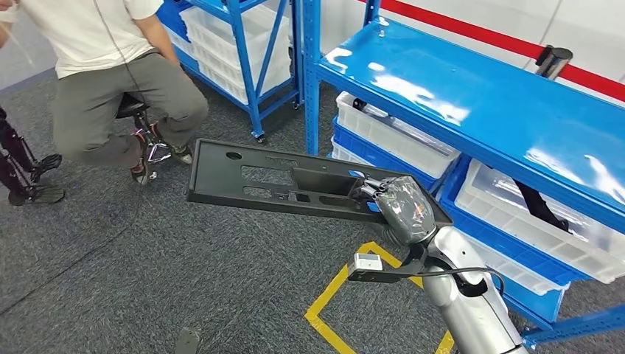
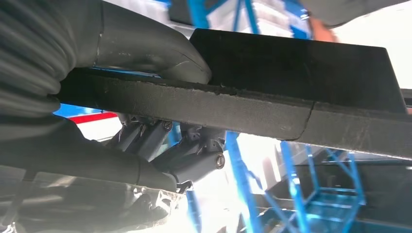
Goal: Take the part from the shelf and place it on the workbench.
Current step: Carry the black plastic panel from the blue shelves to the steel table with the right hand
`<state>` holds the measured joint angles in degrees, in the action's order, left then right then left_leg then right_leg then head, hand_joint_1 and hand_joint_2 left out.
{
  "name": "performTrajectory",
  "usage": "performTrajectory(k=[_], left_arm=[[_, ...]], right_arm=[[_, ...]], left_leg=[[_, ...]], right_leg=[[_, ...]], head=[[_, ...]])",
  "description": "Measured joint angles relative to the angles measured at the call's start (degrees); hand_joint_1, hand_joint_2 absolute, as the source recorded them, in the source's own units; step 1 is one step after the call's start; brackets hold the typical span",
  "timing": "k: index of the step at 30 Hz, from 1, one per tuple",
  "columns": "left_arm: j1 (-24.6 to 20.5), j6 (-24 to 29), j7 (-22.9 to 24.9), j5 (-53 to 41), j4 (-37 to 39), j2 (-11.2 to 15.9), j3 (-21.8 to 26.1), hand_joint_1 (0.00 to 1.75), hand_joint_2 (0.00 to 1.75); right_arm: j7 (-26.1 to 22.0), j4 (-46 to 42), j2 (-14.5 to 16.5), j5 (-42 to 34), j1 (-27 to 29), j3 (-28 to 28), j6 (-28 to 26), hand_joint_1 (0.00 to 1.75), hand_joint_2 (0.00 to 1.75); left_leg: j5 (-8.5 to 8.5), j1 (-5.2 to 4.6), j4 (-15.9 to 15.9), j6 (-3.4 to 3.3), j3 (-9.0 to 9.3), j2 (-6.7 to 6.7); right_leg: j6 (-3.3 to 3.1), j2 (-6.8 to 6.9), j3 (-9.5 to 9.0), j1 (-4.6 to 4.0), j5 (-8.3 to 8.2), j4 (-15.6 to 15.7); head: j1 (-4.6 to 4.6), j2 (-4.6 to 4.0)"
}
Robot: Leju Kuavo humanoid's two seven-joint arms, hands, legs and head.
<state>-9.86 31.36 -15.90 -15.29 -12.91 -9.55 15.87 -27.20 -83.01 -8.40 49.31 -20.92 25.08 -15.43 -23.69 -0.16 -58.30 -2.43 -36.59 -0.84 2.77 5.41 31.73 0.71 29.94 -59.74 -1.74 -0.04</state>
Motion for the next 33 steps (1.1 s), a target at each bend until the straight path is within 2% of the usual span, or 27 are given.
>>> performTrajectory(k=[1,2,3,4,5,6,7,8,9,10,11,13,14,15,17,18,19,20,21,22,24,25,26,28,29,31,33], left_arm=[[-0.03,0.47,-0.4,-0.02,-0.03,-0.02,0.0,0.0,1.75],[-0.07,1.06,-0.94,-0.01,-0.05,-0.06,0.0,0.0,1.75],[-0.08,1.52,-1.49,0.06,-0.07,-0.09,0.01,0.0,1.75],[0.0,1.84,-1.96,0.17,-0.08,-0.14,0.03,0.0,1.75],[0.16,2.06,-2.42,0.33,-0.1,-0.18,0.07,0.0,1.75],[0.34,2.34,-2.85,0.56,-0.13,-0.22,0.13,0.0,1.75],[0.5,2.74,-3.29,0.77,-0.15,-0.28,0.22,0.0,1.75],[0.62,3.14,-3.76,0.95,-0.17,-0.35,0.35,0.0,1.75],[0.69,3.49,-4.15,1.1,-0.17,-0.43,0.51,0.0,1.75],[0.76,3.75,-4.45,1.21,-0.16,-0.51,0.68,0.0,1.75],[0.84,4.02,-4.73,1.3,-0.16,-0.56,0.86,0.0,1.75],[1.04,4.79,-5.5,1.68,-0.16,-0.6,1.22,0.0,1.75],[1.17,5.2,-6.12,2.03,-0.17,-0.56,1.5,0.0,1.75],[1.25,5.66,-6.89,2.51,-0.17,-0.52,1.84,0.0,1.75],[1.34,6.86,-8.83,3.54,-0.18,-0.45,2.66,0.0,1.75],[1.37,7.41,-9.87,3.97,-0.18,-0.46,3.07,0.0,1.75],[1.45,7.67,-10.81,4.31,-0.18,-0.49,3.47,0.0,1.75],[1.56,7.23,-11.42,4.69,-0.17,-0.52,3.86,0.0,1.75],[1.68,6.09,-11.63,5.1,-0.17,-0.54,4.21,0.0,1.75],[1.78,4.43,-11.47,5.5,-0.16,-0.53,4.55,0.0,1.75],[1.81,1.46,-10.8,6.07,-0.16,-0.52,5.06,0.0,1.75],[1.78,0.69,-10.51,6.17,-0.16,-0.56,5.26,0.0,1.75],[1.77,0.34,-10.24,6.2,-0.15,-0.59,5.42,0.0,1.75],[1.79,0.01,-9.61,6.2,-0.14,-0.57,5.72,0.0,1.75],[1.85,-0.08,-9.37,6.2,-0.13,-0.52,5.82,0.0,1.75],[1.86,-0.02,-9.57,5.93,-0.12,-0.43,5.94,0.0,1.75],[1.77,-0.37,-10.66,5.36,-0.13,-0.4,5.92,0.0,1.75]], right_arm=[[0.01,-0.03,-0.03,0.04,0.06,0.0,-0.04,1.73,1.75],[0.02,-0.03,-0.11,0.07,0.18,0.01,-0.09,1.73,1.75],[0.01,-0.02,-0.2,0.08,0.3,0.03,-0.12,1.73,1.75],[0.01,0.02,-0.31,0.09,0.41,0.07,-0.12,1.73,1.75],[0.01,0.04,-0.47,0.08,0.5,0.1,-0.12,1.73,1.75],[-0.04,0.07,-0.64,0.01,0.51,0.13,-0.11,1.73,1.75],[-0.14,0.08,-0.86,-0.1,0.48,0.14,-0.11,1.73,1.75],[-0.27,0.09,-1.09,-0.22,0.42,0.16,-0.12,1.73,1.75],[-0.43,0.11,-1.32,-0.35,0.36,0.19,-0.12,1.73,1.75],[-0.54,0.14,-1.5,-0.45,0.28,0.25,-0.14,1.73,1.75],[-0.61,0.16,-1.61,-0.51,0.23,0.31,-0.15,1.73,1.75],[-0.63,0.19,-1.68,-0.59,0.14,0.46,-0.17,1.73,1.75],[-0.57,0.19,-1.7,-0.62,0.02,0.52,-0.17,1.73,1.75],[-0.5,0.18,-1.73,-0.69,-0.14,0.59,-0.19,1.73,1.75],[-0.33,0.17,-1.81,-0.87,-0.45,0.7,-0.21,1.73,1.75],[-0.26,0.18,-1.88,-0.95,-0.51,0.77,-0.22,1.73,1.75],[-0.19,0.21,-1.97,-0.97,-0.52,0.85,-0.24,1.73,1.75],[-0.07,0.25,-2.05,-0.97,-0.53,0.96,-0.27,1.73,1.75],[0.04,0.27,-2.11,-0.98,-0.54,1.09,-0.3,1.73,1.75],[0.13,0.28,-2.16,-0.98,-0.57,1.25,-0.33,1.73,1.75],[0.24,0.28,-2.29,-0.98,-0.66,1.54,-0.37,1.73,1.75],[0.26,0.28,-2.42,-0.98,-0.76,1.67,-0.39,1.73,1.75],[0.28,0.28,-2.53,-0.98,-0.9,1.78,-0.43,1.73,1.75],[0.31,0.28,-2.69,-0.99,-1.19,1.97,-0.5,1.73,1.75],[0.33,0.28,-2.73,-0.99,-1.29,2.04,-0.54,1.73,1.75],[0.49,0.29,-2.93,-0.87,-1.36,2.19,-0.8,1.73,1.75],[0.87,0.32,-3.33,-0.45,-1.08,2.36,-1.27,1.73,1.75]], left_leg=[[0.23,0.12,0.3,-0.42,0.2,0.63],[0.3,0.09,0.38,-0.67,0.24,1.36],[0.31,0.11,0.37,-0.82,0.22,2.17],[0.3,0.09,0.36,-0.87,0.22,3.1],[0.29,0.07,0.33,-0.88,0.23,4.07],[0.29,0.05,0.28,-0.87,0.25,5.01],[0.28,0.05,0.2,-0.84,0.27,5.96],[0.26,0.06,0.09,-0.77,0.25,6.86],[0.19,-0.06,-0.13,-0.61,0.14,7.68],[0.16,-0.13,-0.29,-0.41,-0.05,8.36],[0.16,-0.19,-0.39,-0.18,-0.26,8.92],[0.28,-0.09,-0.33,0.37,-0.59,9.85],[0.1,-0.09,-0.6,0.68,-0.76,9.25],[-0.56,-0.11,-1.58,1.02,-1.23,7.78],[-3.55,-0.01,-6.97,1.69,-3.8,3.52],[-5.32,0.25,-10.86,2.02,-5.82,2.17],[-6.57,0.58,-14.34,2.33,-7.73,1.55],[-6.86,0.91,-16.26,2.6,-8.92,1.28],[-6.06,1.21,-15.97,2.85,-8.95,1.03],[-4.42,1.47,-13.42,3.03,-7.72,0.57],[-1.06,1.58,-5.66,3.19,-3.43,-1.69],[-0.24,1.43,-2.9,3.03,-1.88,-2.54],[-0.04,1.16,-1.46,2.73,-1.09,-2.97],[-0.21,0.54,-0.99,1.79,-1.05,-1.81],[-0.09,0.44,-0.69,1.28,-0.85,-1.15],[0.28,0.43,0.06,0.28,-0.32,0.19],[0.4,0.43,0.36,-0.41,-0.08,1.62]], right_leg=[[-0.12,-1.86,1.06,0.07,1.18,-2.35],[-0.4,-3.67,2.78,0.19,2.74,-6.06],[-0.57,-4.62,4.96,0.21,4.27,-10.21],[-0.5,-5.02,6.9,0.19,5.23,-13.59],[-0.18,-5.21,8.1,0.16,5.32,-15.24],[0.33,-5.36,8.1,0.14,4.33,-14.38],[0.88,-5.68,6.96,0.16,2.54,-11.26],[1.31,-6.69,5.18,0.31,0.51,-6.85],[1.38,-7.86,3.54,0.44,-1.12,-2.94],[1.13,-8.69,2.33,0.55,-2.22,-0.16],[0.68,-9.25,1.77,0.57,-2.69,1.16],[-0.37,-8.24,1.5,0.6,-2.84,1.36],[-0.76,-7.66,1.3,0.74,-2.91,1.5],[-1.26,-6.97,1.05,0.93,-2.93,1.65],[-2.16,-5.57,0.6,0.99,-2.81,1.85],[-2.53,-4.82,0.47,0.89,-2.67,1.85],[-2.64,-4.06,0.36,0.82,-2.55,1.84],[-2.66,-3.29,0.27,0.81,-2.42,1.83],[-2.56,-2.54,0.16,0.86,-2.28,1.82],[-2.34,-1.86,-0.02,0.95,-2.08,1.82],[-1.65,-0.66,-0.54,0.88,-1.57,1.8],[-1.24,-0.13,-0.78,0.68,-1.31,1.83],[-0.83,0.37,-0.99,0.43,-1.11,1.91],[0.01,1.5,-1.51,0.11,-0.9,2.3],[0.42,1.5,-1.65,0.15,-0.67,2.3],[0.6,-0.83,-0.71,0.33,0.84,-0.19],[0.02,-3.95,2.92,0.48,3.58,-7.12]], head=[[0.16,0.0],[0.33,0.0],[0.39,0.0],[0.46,0.0],[0.46,0.0],[0.48,0.0],[0.48,0.0],[0.5,0.0],[0.53,0.0],[0.51,0.0],[0.47,0.0],[0.39,0.0],[0.39,0.0],[0.26,0.0],[-0.03,0.0],[-0.18,0.0],[-0.17,0.0],[-0.18,0.0],[-0.2,0.0],[-0.2,0.0],[-0.24,0.0],[-0.11,0.0],[0.01,0.0],[0.27,0.0],[0.29,0.0],[0.39,0.0],[0.59,0.0]])
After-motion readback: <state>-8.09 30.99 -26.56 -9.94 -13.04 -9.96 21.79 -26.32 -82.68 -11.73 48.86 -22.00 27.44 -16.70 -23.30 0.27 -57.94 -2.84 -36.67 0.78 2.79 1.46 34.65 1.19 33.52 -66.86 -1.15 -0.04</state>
